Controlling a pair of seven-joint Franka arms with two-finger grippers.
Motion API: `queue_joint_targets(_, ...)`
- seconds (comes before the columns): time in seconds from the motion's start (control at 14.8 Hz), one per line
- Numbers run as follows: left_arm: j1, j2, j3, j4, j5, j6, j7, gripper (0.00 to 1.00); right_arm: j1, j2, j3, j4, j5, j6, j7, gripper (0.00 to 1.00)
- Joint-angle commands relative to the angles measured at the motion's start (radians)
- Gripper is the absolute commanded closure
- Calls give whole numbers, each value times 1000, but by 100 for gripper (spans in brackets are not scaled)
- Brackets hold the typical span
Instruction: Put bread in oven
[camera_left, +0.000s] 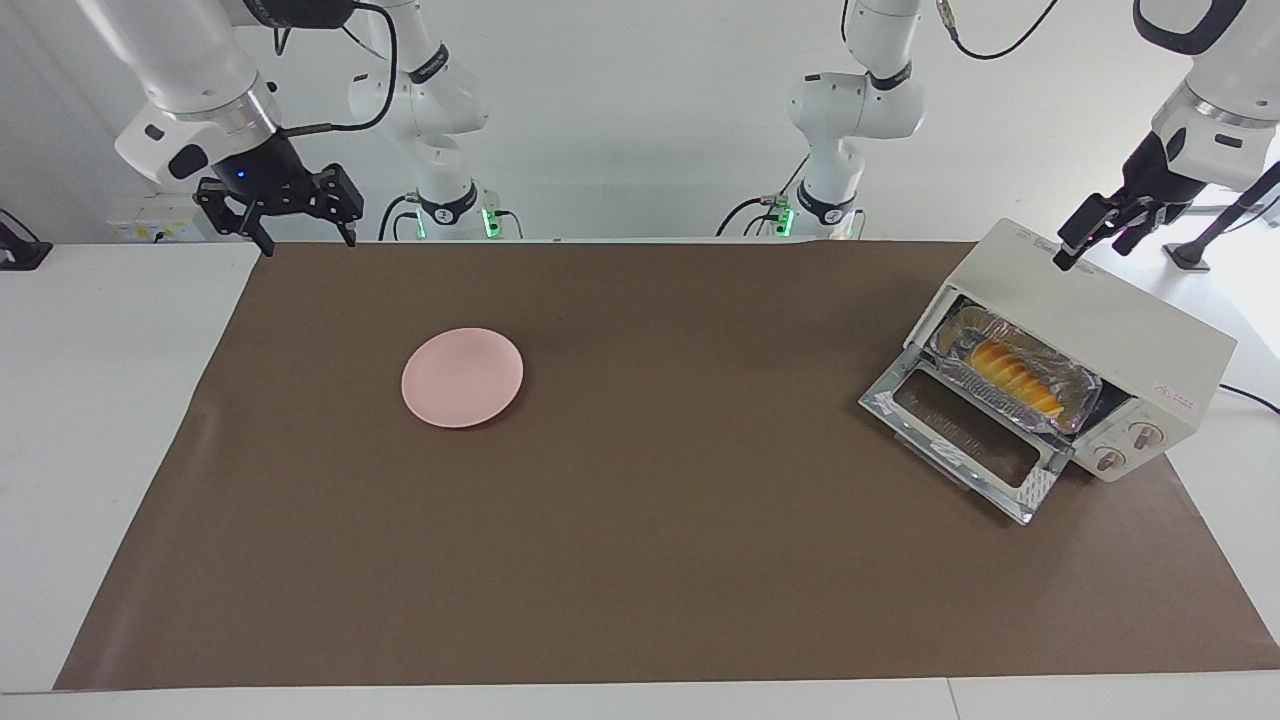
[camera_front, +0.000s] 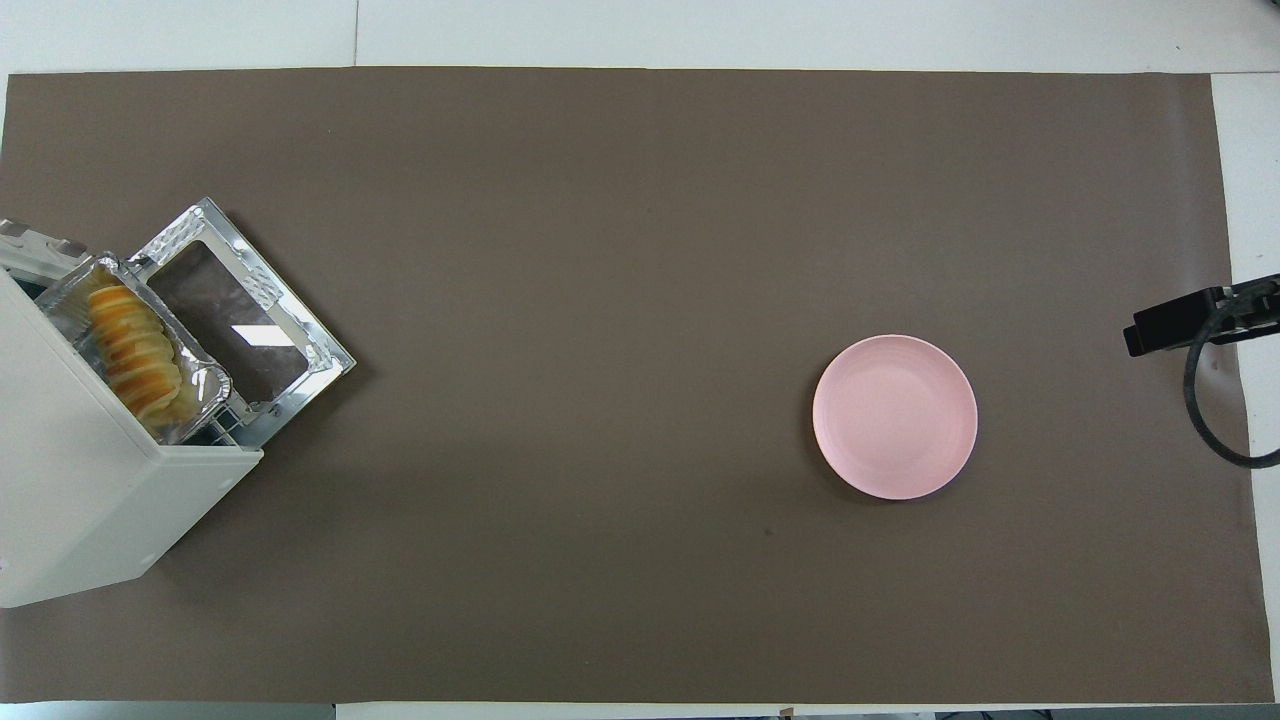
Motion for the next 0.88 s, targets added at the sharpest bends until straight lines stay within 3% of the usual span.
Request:
queue_joint_targets(0.0, -12, -11, -1, -19, -3, 49, 6, 0, -9, -24, 6, -22, 10, -11, 9, 0)
queue_joint_targets(0.47, -38, -8, -6, -16, 2, 46, 9, 0, -9, -24, 6, -22, 10, -11, 9, 0)
queue_joint_targets(0.54, 10, -6, -32, -13, 2, 39, 15, 0, -9, -24, 6, -22, 10, -11, 9, 0)
queue_joint_targets(0.74, 262, -9, -313, -19, -1, 32, 17, 0, -9, -24, 6, -22, 10, -11, 9, 0)
queue_joint_targets(0.81, 287, -9, -338, -19, 2, 31, 17, 0, -9, -24, 6, -22, 10, -11, 9, 0)
